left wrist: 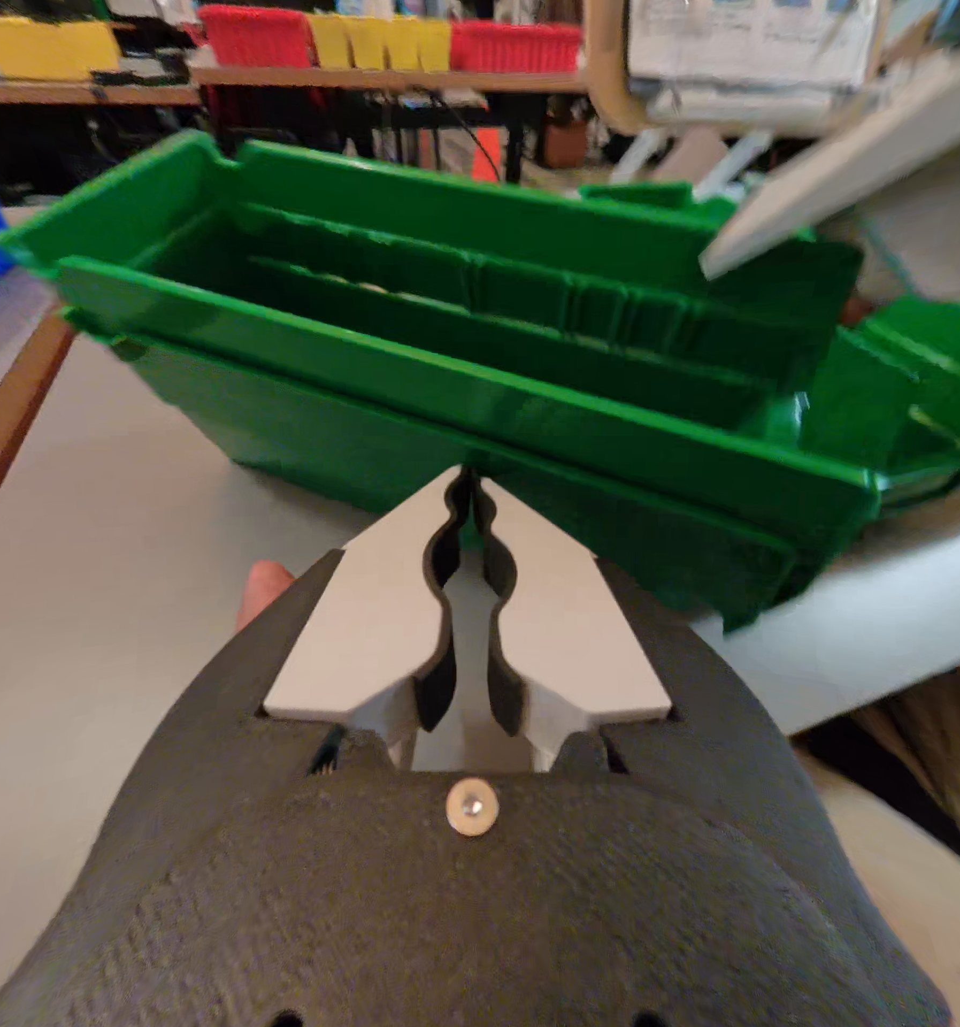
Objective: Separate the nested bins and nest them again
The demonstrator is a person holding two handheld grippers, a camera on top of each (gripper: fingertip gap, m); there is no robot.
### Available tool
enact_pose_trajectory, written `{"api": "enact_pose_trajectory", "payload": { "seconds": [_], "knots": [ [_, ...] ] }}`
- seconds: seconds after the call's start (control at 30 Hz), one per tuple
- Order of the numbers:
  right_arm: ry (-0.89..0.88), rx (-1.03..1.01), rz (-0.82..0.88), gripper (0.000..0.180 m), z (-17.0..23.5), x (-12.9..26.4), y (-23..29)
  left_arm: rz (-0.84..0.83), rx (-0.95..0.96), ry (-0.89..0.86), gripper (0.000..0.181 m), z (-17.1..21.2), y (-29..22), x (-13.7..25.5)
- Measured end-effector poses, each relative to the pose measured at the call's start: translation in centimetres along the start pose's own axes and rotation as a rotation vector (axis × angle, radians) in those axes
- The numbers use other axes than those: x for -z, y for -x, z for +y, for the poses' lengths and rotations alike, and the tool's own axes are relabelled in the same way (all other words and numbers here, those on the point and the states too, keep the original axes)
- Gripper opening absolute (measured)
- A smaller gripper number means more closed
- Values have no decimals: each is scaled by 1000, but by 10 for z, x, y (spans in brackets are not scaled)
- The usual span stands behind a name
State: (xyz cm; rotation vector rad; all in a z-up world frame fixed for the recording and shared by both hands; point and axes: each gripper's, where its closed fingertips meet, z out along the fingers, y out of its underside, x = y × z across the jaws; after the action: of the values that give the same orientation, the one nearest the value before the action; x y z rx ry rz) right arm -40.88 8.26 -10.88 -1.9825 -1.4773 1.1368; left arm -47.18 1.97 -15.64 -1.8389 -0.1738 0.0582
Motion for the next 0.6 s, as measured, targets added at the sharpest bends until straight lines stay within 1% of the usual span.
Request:
{"api": "enact_pose_trajectory", "payload": {
  "seconds": [0.1, 0.17, 0.23, 0.33, 0.4, 0.47, 0.5, 0.57, 0.6],
  "knots": [
    [62, 5, -44, 10, 18, 0, 13, -73, 78, -77, 0, -17, 15, 2],
    [75, -10, -100, 13, 28, 0, 27, -124, 105, -82, 0, -21, 24, 0],
    [83, -13, -139, 16, 33, 0, 40, -159, 93, -74, 0, -21, 30, -2],
    [98, 13, -171, 28, 38, -1, 56, -215, 108, -68, 0, -24, 47, 3],
    [110, 14, -213, 35, 39, -3, 69, -235, 137, -93, 13, -28, 58, 12],
    [123, 28, -256, 40, 40, -7, 80, -210, 150, -103, 27, -28, 60, 22],
    [133, 42, -260, 42, 40, -10, 81, -230, 161, -100, 25, -26, 66, 28],
    [155, 83, -245, 39, 41, -13, 80, -252, 160, -86, 35, -21, 73, 39],
    [164, 105, -245, 39, 41, -13, 79, -280, 168, -83, 35, -18, 79, 46]
  ]
}}
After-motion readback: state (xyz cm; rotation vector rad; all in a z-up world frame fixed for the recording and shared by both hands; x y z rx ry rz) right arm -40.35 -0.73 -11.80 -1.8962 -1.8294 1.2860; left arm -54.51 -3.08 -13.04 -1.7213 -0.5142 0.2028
